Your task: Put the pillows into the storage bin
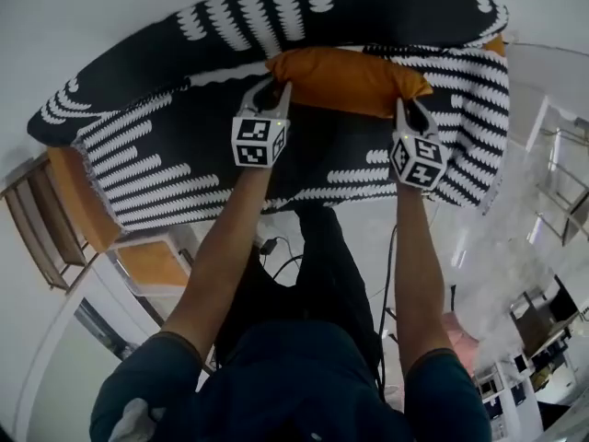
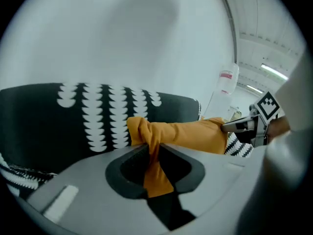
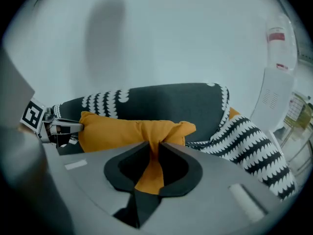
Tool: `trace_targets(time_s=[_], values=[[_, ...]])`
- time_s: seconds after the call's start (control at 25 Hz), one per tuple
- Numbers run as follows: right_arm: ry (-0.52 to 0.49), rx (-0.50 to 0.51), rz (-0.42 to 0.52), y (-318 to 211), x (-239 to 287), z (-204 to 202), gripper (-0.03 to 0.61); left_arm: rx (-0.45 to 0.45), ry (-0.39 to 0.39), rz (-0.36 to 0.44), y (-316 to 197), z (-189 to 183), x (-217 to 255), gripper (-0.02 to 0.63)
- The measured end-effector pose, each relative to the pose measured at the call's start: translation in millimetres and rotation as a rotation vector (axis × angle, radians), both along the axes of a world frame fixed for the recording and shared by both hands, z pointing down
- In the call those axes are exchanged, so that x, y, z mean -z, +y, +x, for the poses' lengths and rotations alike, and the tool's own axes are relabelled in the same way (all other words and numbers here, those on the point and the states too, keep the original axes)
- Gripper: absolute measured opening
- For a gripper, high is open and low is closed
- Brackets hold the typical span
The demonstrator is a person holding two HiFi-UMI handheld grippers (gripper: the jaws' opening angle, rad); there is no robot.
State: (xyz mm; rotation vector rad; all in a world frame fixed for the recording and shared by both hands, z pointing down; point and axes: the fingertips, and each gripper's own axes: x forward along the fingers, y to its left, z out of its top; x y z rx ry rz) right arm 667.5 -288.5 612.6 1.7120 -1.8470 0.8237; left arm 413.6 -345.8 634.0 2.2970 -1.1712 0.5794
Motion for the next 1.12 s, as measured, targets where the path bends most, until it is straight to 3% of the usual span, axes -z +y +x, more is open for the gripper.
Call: trace_targets(time_s=[0.6,0.84,1.12], values=[[-0.067,0.419,0.164,-25.6,123.7,-311.3,0.071,0.395,-0.035,0.183,82.1,-315.9,136.5,0.060],[-0.089,0.557,0.224,-1.5,172.8,-436.5,0.069,0.511,-0.042,0.262,140.1,-433.1,187.4,0.057],[-0.148,0.783,0.267,64.4,228.2,-610.8,0.069,0.715,-0.097,0.318,258.2,-582.0,244.1,0.054]])
